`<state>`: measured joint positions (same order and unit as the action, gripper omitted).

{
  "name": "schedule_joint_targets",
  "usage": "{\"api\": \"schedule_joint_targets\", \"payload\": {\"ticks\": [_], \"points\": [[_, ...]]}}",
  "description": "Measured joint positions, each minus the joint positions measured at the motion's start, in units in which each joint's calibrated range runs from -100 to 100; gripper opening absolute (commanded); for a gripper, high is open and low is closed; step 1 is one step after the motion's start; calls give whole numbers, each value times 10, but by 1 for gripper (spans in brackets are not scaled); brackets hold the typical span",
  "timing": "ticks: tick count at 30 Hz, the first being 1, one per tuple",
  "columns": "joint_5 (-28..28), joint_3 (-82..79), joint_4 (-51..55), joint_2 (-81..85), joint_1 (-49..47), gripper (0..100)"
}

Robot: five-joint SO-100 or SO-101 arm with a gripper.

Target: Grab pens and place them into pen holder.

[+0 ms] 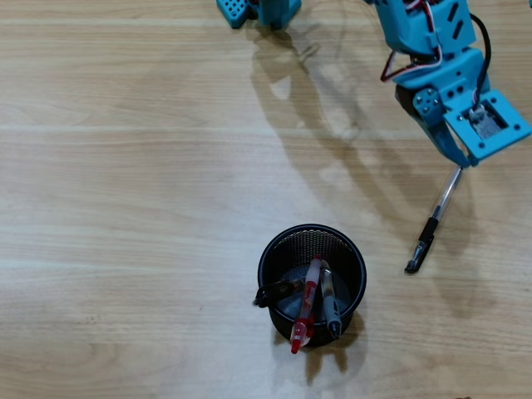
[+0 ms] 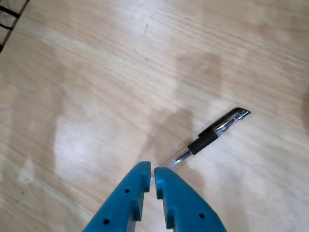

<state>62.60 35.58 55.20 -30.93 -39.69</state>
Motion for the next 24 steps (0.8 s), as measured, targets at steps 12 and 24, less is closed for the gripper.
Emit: {"api": "schedule_joint_targets", "payload": {"ticks": [12,24], "points": [[117,56,0,-127,7,2],[127,56,0,-140,7,10]]}}
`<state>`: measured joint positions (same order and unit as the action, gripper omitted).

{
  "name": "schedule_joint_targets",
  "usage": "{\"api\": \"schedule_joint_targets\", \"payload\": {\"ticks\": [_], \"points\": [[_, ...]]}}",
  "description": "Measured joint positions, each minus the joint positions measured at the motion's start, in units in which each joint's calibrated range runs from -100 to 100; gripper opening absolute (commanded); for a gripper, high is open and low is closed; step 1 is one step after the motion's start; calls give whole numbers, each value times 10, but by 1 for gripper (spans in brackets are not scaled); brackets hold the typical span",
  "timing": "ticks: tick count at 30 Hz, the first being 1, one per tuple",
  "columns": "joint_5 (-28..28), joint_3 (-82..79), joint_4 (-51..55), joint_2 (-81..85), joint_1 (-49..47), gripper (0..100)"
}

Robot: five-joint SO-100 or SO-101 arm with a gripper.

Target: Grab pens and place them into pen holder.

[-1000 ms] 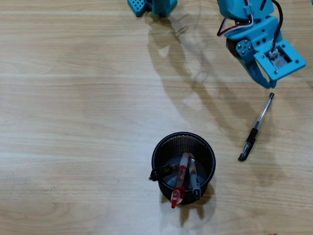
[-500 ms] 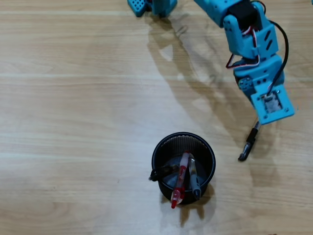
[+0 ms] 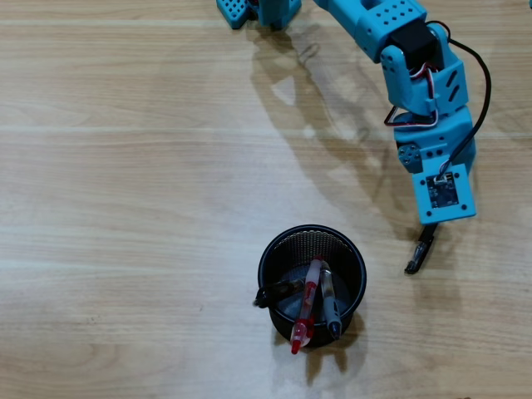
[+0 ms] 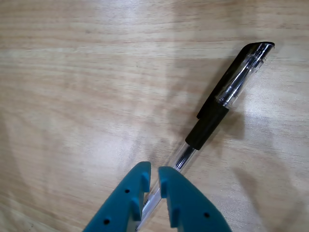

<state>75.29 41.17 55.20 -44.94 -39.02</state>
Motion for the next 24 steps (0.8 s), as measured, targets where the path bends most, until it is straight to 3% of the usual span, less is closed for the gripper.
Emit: {"api": "schedule_joint_targets", "payload": {"ticks": [7,24], "points": [[0,0,0,0,-1,21],[1,7,0,-58,-14,21]]}}
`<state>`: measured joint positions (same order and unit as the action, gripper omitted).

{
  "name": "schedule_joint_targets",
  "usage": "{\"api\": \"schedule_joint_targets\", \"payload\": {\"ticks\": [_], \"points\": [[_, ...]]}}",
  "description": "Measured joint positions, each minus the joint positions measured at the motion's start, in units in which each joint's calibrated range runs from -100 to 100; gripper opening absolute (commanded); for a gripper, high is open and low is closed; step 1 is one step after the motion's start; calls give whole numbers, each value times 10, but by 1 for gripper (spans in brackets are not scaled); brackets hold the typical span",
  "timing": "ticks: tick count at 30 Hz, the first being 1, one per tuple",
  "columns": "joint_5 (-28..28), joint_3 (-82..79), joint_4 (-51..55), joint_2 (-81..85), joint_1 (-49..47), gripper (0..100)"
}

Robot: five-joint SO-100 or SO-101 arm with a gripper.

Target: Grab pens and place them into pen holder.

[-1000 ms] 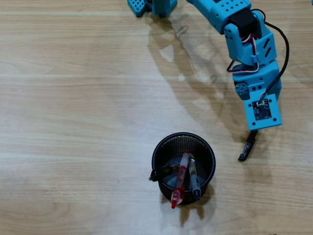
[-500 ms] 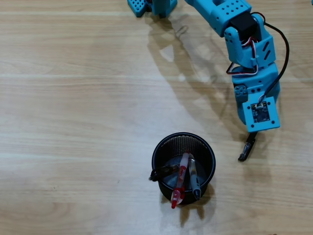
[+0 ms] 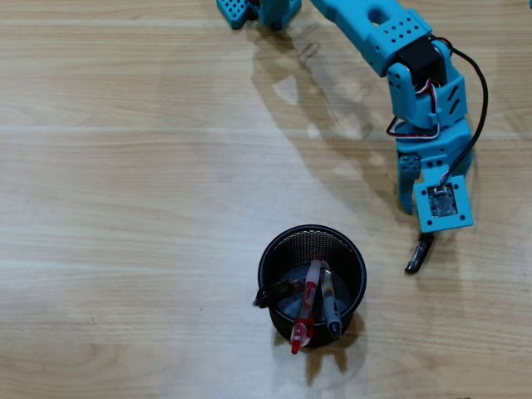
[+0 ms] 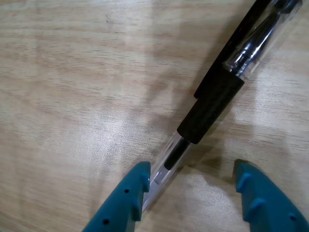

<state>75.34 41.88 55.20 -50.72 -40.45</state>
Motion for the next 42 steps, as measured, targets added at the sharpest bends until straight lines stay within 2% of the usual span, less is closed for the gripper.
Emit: {"api": "schedule_joint_targets", "payload": {"ticks": [10,19,26,38,42], "points": [[44,22,-8,-32,-33,21],[51,23,-9,-44,-35,20],[51,23,-9,-49,-38,8],[52,19,-8,-54,-50,7],[52,8,-8,-54,-50,2]]}}
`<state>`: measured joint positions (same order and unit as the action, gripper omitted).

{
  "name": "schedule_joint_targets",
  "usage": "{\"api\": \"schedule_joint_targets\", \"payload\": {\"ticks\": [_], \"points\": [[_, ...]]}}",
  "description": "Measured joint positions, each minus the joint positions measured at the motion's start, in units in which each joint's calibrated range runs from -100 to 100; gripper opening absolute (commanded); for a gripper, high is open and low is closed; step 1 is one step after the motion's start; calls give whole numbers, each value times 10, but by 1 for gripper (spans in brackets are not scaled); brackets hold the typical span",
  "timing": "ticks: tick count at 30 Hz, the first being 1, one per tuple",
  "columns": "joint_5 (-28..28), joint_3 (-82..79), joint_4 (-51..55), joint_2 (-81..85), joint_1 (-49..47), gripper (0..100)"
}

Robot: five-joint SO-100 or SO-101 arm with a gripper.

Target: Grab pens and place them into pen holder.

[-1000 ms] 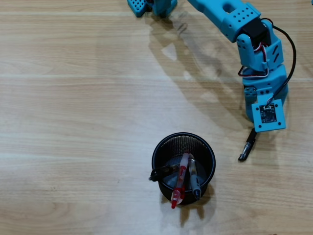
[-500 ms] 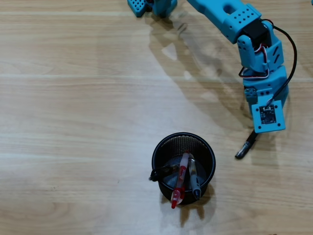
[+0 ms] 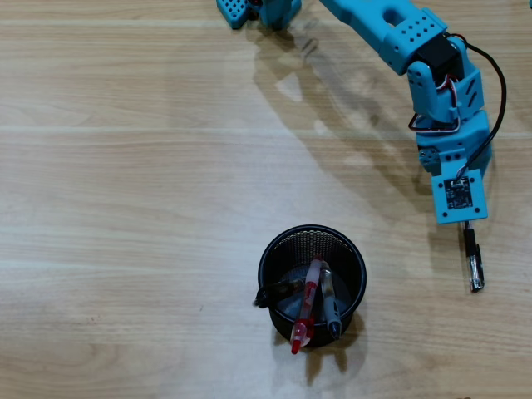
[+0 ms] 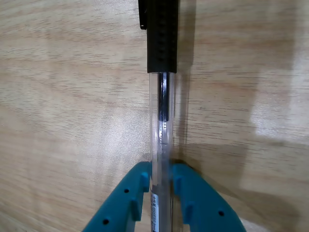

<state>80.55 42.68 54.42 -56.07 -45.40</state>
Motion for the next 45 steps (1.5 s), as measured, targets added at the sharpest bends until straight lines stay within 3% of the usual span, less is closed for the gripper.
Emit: {"api": "schedule_joint_targets", "payload": {"ticks": [12,23,31,39,45], "points": [[-3,-43,0,14,-2,2],[-104,-71,1,53,37,2],[-209,-78,11,96,111,2],[-270,-78,11,145,153,2],[-286,-78,11,176,171,2]]}}
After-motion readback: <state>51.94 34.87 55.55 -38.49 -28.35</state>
